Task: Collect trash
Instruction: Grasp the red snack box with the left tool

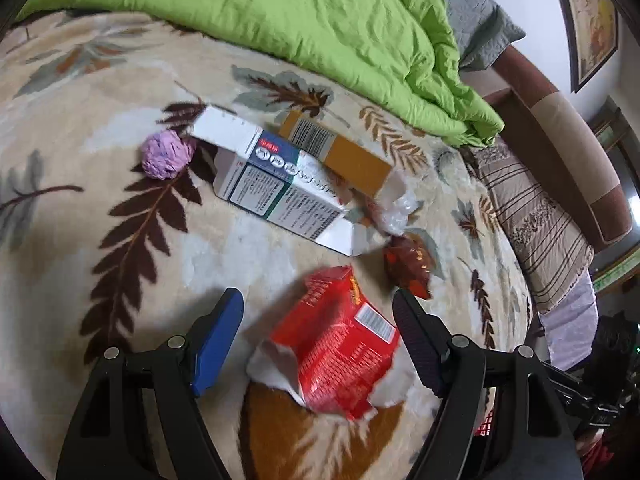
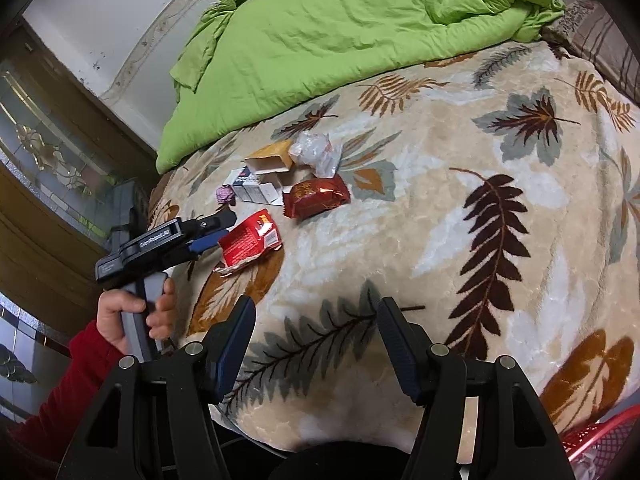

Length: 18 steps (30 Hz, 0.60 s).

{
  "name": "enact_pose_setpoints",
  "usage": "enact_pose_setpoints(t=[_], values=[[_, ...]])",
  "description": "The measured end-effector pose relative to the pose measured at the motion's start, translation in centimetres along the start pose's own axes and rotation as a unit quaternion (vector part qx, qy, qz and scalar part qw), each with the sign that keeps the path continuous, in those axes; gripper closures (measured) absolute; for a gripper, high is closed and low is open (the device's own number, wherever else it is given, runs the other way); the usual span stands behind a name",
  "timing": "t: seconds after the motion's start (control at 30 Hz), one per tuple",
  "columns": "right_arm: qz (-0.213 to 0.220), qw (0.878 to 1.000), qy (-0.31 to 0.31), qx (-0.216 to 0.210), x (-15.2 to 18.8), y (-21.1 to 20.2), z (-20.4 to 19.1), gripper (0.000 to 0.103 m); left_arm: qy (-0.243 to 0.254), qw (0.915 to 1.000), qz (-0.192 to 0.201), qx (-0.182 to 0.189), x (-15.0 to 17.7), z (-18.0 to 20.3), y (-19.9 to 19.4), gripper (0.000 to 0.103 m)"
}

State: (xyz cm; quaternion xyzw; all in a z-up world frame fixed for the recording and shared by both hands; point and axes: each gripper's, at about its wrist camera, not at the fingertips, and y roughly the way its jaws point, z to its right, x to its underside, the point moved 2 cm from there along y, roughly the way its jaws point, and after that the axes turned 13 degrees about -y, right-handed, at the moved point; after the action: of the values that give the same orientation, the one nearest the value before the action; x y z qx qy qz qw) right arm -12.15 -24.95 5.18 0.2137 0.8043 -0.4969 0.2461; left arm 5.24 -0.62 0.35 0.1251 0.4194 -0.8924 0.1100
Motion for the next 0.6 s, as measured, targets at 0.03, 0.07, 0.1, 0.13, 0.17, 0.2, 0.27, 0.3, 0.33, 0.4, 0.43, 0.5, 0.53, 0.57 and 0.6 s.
enact_pose_setpoints(t=[0.03, 0.07, 0.1, 0.13, 0.17, 0.2, 0.27, 0.3, 0.33, 0.4, 0.43, 0.5, 0.53, 0.57, 0.6], values=[[0.000, 1.000, 0.002, -0.001, 0.0, 0.0, 0.1, 0.035, 0.005, 1.0000, -0.002, 0.003, 0.1, 0.2, 0.1, 0.028], [0.000, 1.000, 0.003, -0.001, 0.0, -0.1, 0.1, 0.035, 0.012, 0.9999, -0.003, 0.006, 0.3, 0.4, 0.1, 0.031], [0.001, 1.000, 0.001, -0.001, 0.0, -0.1, 0.1, 0.035, 0.022, 0.9995, -0.014, 0.018, 0.7, 0.9, 0.0, 0.040], [0.002, 1.000, -0.001, 0.001, 0.0, -0.1, 0.1, 0.035, 0.024, 0.9991, -0.021, 0.026, 1.0, 1.1, 0.0, 0.054], [0.002, 1.000, -0.002, 0.002, 0.0, -0.1, 0.2, 0.035, 0.029, 0.9987, -0.030, 0.028, 1.7, 1.4, 0.0, 0.061], [0.001, 1.000, -0.002, 0.002, 0.0, 0.0, 0.3, 0.035, 0.035, 0.9985, -0.035, 0.023, 2.1, 1.6, 0.0, 0.073], [0.000, 1.000, 0.001, 0.001, -0.1, 0.2, 0.5, 0.035, 0.053, 0.9972, -0.047, 0.022, 3.7, 2.3, 0.1, 0.077], [0.000, 1.000, 0.002, 0.001, -0.1, 0.3, 0.5, 0.035, 0.062, 0.9963, -0.057, 0.021, 4.6, 2.7, 0.2, 0.077], [0.000, 1.000, 0.002, 0.001, -0.1, 0.3, 0.5, 0.035, 0.069, 0.9953, -0.063, 0.021, 5.2, 3.2, 0.3, 0.077], [0.000, 1.000, 0.002, 0.001, -0.1, 0.4, 0.5, 0.035, 0.078, 0.9949, -0.062, 0.017, 5.7, 3.7, 0.5, 0.077], [0.001, 1.000, 0.002, 0.000, -0.1, 0.4, 0.5, 0.035, 0.076, 0.9953, -0.059, 0.012, 5.6, 3.8, 0.7, 0.073], [0.001, 1.000, 0.002, 0.000, -0.1, 0.4, 0.4, 0.035, 0.048, 0.9969, -0.060, 0.013, 5.1, 3.4, 1.3, 0.065], [0.002, 1.000, 0.001, 0.000, -0.1, 0.3, 0.4, 0.035, 0.026, 0.9975, -0.062, 0.021, 4.8, 3.1, 1.6, 0.063], [0.003, 1.000, 0.000, 0.001, -0.1, 0.2, 0.3, 0.035, 0.015, 0.9976, -0.063, 0.026, 4.7, 3.0, 1.9, 0.061], [0.004, 1.000, -0.001, 0.002, -0.1, 0.1, 0.3, 0.035, 0.009, 0.9977, -0.062, 0.026, 4.5, 3.2, 2.2, 0.059]])
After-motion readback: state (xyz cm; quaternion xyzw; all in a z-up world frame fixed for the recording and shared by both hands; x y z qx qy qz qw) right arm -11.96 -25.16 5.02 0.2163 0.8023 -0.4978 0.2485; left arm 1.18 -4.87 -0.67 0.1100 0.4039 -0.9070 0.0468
